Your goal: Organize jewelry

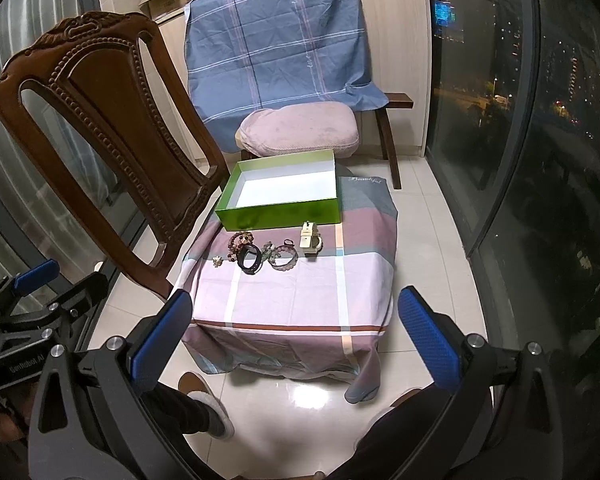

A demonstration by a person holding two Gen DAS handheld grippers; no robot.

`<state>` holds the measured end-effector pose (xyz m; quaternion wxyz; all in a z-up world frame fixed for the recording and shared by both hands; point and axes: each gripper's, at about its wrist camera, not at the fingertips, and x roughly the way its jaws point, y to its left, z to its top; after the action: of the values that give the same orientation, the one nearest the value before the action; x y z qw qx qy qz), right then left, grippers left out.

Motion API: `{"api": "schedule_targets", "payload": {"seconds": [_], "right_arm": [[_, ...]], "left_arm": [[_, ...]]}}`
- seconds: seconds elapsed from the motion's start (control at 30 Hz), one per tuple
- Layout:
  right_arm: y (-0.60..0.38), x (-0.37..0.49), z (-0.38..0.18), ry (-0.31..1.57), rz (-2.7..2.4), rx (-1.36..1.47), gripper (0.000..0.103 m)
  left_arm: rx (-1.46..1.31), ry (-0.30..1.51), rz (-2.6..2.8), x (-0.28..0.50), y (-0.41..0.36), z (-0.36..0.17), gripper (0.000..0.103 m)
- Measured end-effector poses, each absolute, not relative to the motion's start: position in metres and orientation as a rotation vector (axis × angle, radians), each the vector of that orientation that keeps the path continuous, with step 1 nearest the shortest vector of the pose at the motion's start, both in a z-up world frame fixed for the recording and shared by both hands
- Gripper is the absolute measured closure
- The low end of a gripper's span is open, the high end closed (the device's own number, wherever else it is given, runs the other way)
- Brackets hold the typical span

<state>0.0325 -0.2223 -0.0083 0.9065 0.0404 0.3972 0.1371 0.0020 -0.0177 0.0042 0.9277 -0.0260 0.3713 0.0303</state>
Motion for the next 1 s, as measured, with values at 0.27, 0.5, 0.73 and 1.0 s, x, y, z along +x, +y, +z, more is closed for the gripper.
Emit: {"api": "schedule_targets", "payload": {"seconds": [0.27, 0.5, 0.73, 1.0], "right_arm": [[-0.223, 0.039, -0.013, 0.833, 0.281, 0.088, 0.003], [-0.222, 0.047, -0.024, 0.858, 0.281, 0.090, 0.003], [-0.222, 0.055, -0.033, 0.866, 0.278, 0.096, 0.003], [-0.235, 0.031, -0.012, 0.571, 0.274, 0.082, 0.003]], "left_arm": [[-0.058, 0.774, 0.058, 0.007, -0.017, 0.001, 0.004], [-0.065, 0.802, 0.059, 0.017, -0.014, -0.009, 0.004], [-0.077, 0.826, 0.049, 0.026, -0.010, -0.022, 0.004], [-0.082, 0.807, -0.001, 0.028, -0.002, -0.034, 0.004]]}}
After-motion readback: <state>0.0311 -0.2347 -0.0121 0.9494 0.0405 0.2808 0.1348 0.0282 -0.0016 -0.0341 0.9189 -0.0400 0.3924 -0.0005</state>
